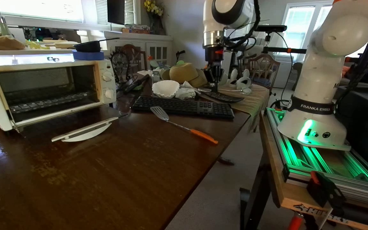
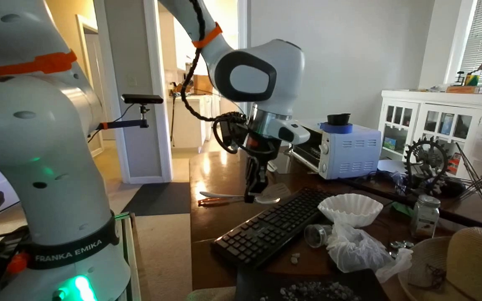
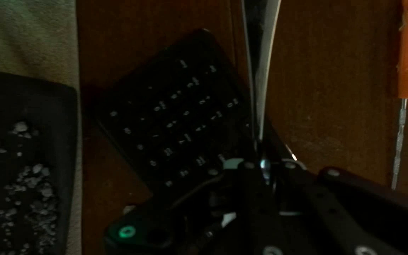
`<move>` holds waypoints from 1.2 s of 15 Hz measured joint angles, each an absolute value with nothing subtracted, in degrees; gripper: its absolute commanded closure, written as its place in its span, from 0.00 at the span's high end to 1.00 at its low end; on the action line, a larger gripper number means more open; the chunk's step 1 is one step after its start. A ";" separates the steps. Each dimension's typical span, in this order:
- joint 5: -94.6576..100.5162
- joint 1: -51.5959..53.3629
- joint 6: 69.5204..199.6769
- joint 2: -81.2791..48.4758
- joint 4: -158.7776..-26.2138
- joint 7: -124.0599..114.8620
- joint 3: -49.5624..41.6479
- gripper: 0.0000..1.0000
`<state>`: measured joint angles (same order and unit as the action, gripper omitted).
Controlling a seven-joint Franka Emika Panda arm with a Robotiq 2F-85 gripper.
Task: Transfer a spoonful of contents from the black plate to the table
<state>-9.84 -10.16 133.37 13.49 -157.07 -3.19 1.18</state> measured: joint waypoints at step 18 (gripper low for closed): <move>8.00 -20.07 106.82 11.10 -150.40 36.55 -24.21 0.02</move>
<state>8.00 -20.07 106.82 11.10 -150.40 36.55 -24.21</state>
